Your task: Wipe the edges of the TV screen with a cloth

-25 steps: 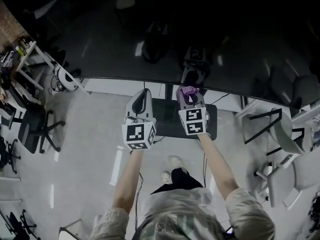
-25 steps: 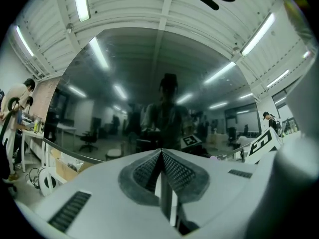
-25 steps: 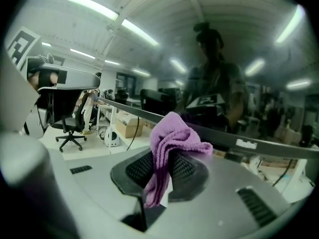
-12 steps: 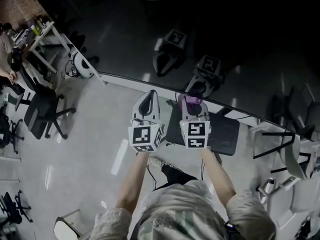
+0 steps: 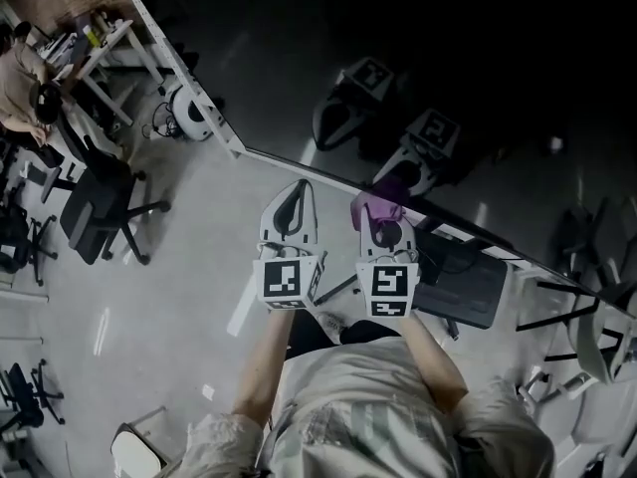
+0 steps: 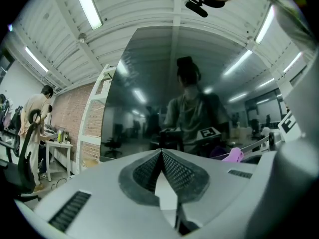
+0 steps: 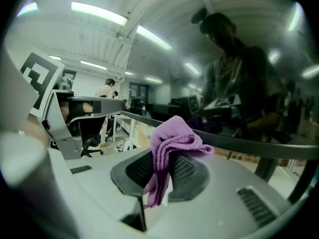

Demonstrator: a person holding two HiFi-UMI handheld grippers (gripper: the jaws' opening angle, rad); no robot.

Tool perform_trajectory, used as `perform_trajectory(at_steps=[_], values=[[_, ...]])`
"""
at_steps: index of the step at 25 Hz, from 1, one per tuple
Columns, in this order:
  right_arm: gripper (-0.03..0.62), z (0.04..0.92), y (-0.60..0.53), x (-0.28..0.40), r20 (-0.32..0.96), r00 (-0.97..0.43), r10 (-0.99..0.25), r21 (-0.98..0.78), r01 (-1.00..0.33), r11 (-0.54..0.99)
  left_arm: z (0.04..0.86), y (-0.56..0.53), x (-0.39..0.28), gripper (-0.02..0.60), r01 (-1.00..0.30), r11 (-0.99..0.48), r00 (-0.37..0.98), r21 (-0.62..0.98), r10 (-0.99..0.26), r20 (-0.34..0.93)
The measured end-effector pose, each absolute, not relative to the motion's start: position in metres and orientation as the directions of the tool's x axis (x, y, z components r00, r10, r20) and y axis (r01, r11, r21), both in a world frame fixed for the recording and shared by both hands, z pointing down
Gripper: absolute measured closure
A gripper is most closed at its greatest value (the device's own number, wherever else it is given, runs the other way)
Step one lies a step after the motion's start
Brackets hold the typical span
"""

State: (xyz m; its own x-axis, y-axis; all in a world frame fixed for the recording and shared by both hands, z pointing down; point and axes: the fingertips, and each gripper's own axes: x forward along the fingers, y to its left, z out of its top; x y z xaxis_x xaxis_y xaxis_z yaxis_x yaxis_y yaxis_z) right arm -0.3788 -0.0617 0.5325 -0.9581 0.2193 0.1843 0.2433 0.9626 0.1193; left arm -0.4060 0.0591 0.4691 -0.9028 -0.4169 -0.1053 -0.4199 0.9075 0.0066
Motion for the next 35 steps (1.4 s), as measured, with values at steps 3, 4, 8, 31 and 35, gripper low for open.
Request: perform_trajectory(at_steps=[3, 4, 8, 31, 35], values=[[0.531, 0.533, -0.03, -0.393, 0.179, -0.958, 0.222, 0.122, 0.246, 0.962, 0.472, 0.092, -0.417, 0.566, -0.411, 0.912, -0.908, 0.017, -0.407, -0.104], [0.531, 0.532, -0.02, -0.397, 0.174, -0.962, 0.211, 0.122, 0.234, 0.964, 0.475, 0.103, -0.421, 0.566, -0.412, 0.911, -0.908, 0.022, -0.408, -0.101], [0.531, 0.526, 0.019, -0.42, 0.158, -0.978, 0.135, 0.113, 0.154, 0.982, 0.48, 0.149, -0.438, 0.566, -0.447, 0.894, -0.893, 0.023, -0.445, -0.07], [0.531, 0.481, 0.215, -0.501, 0.081, -0.997, -0.008, 0.116, 0.001, 0.993, 0.48, 0.334, -0.53, 0.566, -0.615, 0.789, -0.789, 0.018, -0.615, -0.016], [0.531, 0.459, 0.235, -0.482, 0.053, -0.997, 0.055, 0.187, 0.064, 0.98, 0.466, 0.344, -0.529, 0.566, -0.603, 0.798, -0.797, -0.002, -0.602, -0.034]])
